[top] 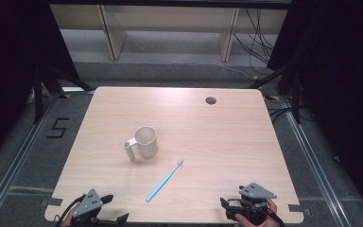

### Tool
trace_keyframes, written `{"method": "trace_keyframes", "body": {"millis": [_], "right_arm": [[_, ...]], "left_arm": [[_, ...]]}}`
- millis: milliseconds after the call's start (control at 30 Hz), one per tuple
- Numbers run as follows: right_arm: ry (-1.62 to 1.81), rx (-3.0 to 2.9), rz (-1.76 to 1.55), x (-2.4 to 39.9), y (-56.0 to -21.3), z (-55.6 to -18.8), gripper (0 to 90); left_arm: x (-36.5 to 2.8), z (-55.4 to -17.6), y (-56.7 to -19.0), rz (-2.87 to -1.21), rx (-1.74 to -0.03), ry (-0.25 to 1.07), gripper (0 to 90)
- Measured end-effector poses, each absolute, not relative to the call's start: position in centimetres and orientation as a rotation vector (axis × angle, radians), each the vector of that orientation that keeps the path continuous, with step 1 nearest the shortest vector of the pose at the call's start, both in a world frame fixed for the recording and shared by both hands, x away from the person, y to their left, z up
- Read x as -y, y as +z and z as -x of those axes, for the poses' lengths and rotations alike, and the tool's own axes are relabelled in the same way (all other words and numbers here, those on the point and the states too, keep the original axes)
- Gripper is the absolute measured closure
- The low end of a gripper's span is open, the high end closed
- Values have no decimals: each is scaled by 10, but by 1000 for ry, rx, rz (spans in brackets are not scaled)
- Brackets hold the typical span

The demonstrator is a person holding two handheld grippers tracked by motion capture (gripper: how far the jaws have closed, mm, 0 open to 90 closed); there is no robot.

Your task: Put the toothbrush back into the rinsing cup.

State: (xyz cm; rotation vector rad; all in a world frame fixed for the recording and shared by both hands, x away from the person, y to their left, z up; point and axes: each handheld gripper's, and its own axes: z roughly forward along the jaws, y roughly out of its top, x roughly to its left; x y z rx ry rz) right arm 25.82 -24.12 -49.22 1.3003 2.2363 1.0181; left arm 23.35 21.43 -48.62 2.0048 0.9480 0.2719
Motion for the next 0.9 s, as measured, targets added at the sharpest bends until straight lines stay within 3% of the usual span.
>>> {"method": "trace_keyframes", "body": {"millis": [900], "right_arm": [[1038,-2273,-1286,241,-493,-258,200]], "left_arm": [[-162,-267,-478,-2175,-784,212,157]]}}
